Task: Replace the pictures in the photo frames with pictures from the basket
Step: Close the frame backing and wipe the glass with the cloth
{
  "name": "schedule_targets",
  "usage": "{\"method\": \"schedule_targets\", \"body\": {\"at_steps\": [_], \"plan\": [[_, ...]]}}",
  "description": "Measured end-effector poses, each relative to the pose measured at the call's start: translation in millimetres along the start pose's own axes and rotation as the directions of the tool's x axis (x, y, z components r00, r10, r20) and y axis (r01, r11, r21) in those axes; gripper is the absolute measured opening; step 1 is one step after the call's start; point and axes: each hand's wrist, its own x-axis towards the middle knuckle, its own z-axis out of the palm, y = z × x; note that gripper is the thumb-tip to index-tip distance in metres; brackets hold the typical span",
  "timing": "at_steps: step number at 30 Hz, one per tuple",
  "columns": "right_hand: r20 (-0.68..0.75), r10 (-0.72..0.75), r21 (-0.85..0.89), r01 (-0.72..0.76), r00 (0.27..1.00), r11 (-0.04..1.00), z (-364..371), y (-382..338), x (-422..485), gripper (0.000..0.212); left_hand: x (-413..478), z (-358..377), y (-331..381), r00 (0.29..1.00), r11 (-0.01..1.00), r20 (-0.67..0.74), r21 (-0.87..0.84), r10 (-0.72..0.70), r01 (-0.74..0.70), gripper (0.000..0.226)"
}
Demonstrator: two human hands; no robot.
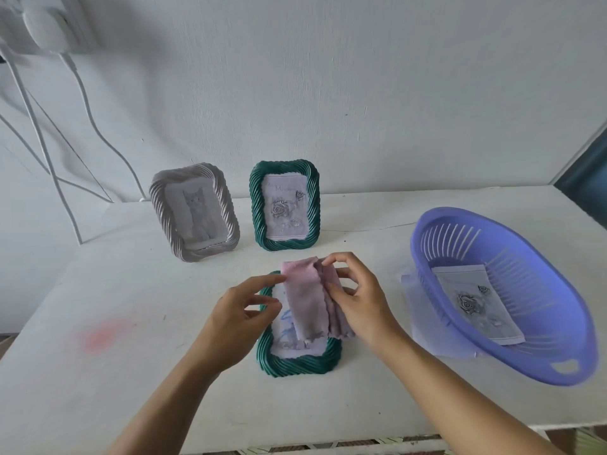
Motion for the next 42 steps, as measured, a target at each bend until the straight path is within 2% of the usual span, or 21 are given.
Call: {"method": "schedule_targets", "body": {"at_steps": [3, 5, 7, 9, 11, 13, 15, 17, 20, 26, 29, 34, 37, 40, 42], "plan": [[-0.002, 0.053, 0.006, -0.053, 0.999, 0.999, 3, 10, 3, 0.007, 0, 0, -4, 1.000, 0.999, 0.024, -0.054, -0.003, 0.005, 0.039], [0.006, 0.104, -0.017, -0.104, 0.995, 0.994, 6, 14, 5, 0.010, 1, 0, -10, 1.000, 1.000, 0.011, -0.029, 0.005, -0.005, 0.038], [0.019, 0.092, -0.136, -0.088, 0.996, 0.987, 6, 19, 6, 0.017, 3, -1, -22, 0.998, 0.988, -0.025, 0.143, 0.064, -0.060, 0.036], [0.047, 0.012, -0.311, 0.003, 0.999, 0.950, 6, 24, 7, 0.026, 2, -1, -34, 0.993, 0.921, -0.028, 0.377, 0.117, -0.098, 0.037], [0.089, -0.055, -0.475, 0.092, 0.994, 0.875, 8, 29, 6, 0.028, 1, -1, -45, 0.996, 0.839, 0.049, 0.537, 0.076, -0.090, 0.058], [0.093, -0.067, -0.626, 0.110, 0.993, 0.772, 10, 32, 6, 0.028, 0, 0, -56, 0.989, 0.769, 0.148, 0.630, 0.012, -0.104, 0.074], [0.078, -0.094, -0.726, 0.121, 0.993, 0.677, 12, 33, 3, 0.029, -1, 1, -65, 0.975, 0.721, 0.223, 0.678, -0.016, -0.144, 0.077], [0.132, -0.144, -0.774, 0.192, 0.981, 0.604, 13, 33, -2, 0.035, -4, -2, -69, 0.964, 0.695, 0.264, 0.696, -0.016, -0.179, 0.073], [0.242, -0.180, -0.821, 0.300, 0.953, 0.486, 16, 40, -10, 0.048, -5, -7, -72, 0.948, 0.666, 0.319, 0.710, -0.013, -0.230, 0.078], [0.320, -0.221, -0.862, 0.380, 0.921, 0.337, 26, 54, -12, 0.038, -3, -13, -77, 0.939, 0.658, 0.342, 0.703, 0.021, -0.271, 0.094], [0.316, -0.280, -0.839, 0.405, 0.906, 0.363, 26, 57, -9, 0.033, -3, -12, -80, 0.943, 0.627, 0.331, 0.727, 0.036, -0.279, 0.097], [0.319, -0.363, -0.697, 0.476, 0.875, 0.536, 23, 62, 5, 0.024, -4, -12, -82, 0.947, 0.612, 0.315, 0.738, 0.060, -0.284, 0.095], [0.324, -0.376, -0.662, 0.492, 0.868, 0.565, 32, 57, 10, 0.026, -4, -12, -81, 0.949, 0.618, 0.305, 0.732, 0.079, -0.286, 0.097], [0.352, -0.311, -0.792, 0.458, 0.883, 0.403, 39, 51, 5, 0.029, -2, -13, -81, 0.955, 0.627, 0.288, 0.731, 0.074, -0.269, 0.102], [0.333, -0.232, -0.863, 0.394, 0.914, 0.316, 42, 47, -1, 0.040, -1, -14, -82, 0.955, 0.622, 0.286, 0.735, 0.075, -0.269, 0.103]]}}
